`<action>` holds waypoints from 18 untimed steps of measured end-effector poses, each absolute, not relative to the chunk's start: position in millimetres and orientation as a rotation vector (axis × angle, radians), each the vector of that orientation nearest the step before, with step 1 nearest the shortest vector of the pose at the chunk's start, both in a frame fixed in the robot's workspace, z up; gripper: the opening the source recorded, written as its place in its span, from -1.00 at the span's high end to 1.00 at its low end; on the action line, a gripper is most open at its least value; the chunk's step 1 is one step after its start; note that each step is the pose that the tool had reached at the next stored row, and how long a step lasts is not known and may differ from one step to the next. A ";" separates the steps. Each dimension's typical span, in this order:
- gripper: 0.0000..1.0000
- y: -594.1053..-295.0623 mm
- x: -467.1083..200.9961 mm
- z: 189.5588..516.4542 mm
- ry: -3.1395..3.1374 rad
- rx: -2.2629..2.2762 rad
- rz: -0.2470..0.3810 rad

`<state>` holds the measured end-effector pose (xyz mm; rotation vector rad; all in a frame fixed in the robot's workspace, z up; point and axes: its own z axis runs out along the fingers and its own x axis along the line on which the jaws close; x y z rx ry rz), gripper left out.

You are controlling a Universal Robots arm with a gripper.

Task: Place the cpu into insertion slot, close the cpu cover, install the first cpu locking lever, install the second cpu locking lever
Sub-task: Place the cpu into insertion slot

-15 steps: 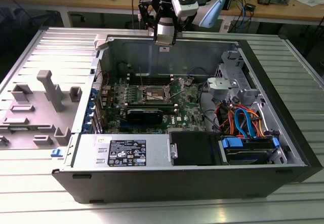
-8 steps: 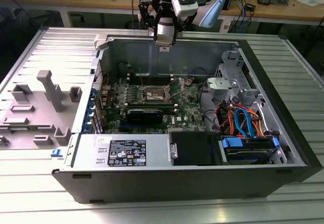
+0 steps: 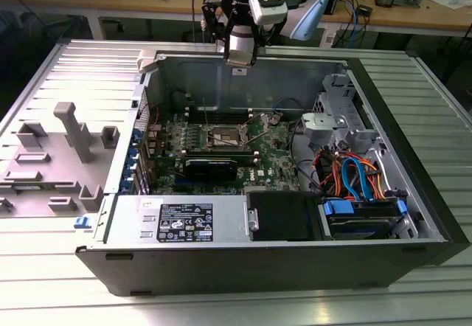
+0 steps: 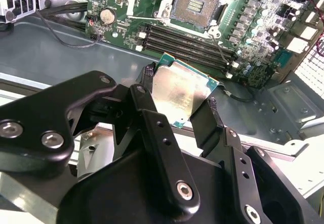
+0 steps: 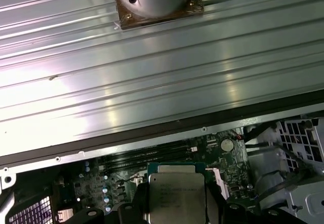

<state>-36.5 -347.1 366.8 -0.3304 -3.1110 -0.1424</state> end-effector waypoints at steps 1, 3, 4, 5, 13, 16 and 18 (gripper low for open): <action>-0.09 -347.1 -36.6 366.8 -3.111 -0.333 -0.142; -0.09 -347.1 -36.5 366.8 -3.111 -0.337 -0.142; -0.09 -347.1 -36.5 366.8 -3.110 -0.338 -0.142; -0.09 -347.1 -36.5 366.8 -3.110 -0.339 -0.142; -0.09 -347.0 -36.5 366.8 -3.110 -0.345 -0.143; -0.09 -347.1 -36.5 366.8 -3.110 -0.348 -0.143; -0.09 -347.1 -36.5 366.8 -3.110 -0.350 -0.142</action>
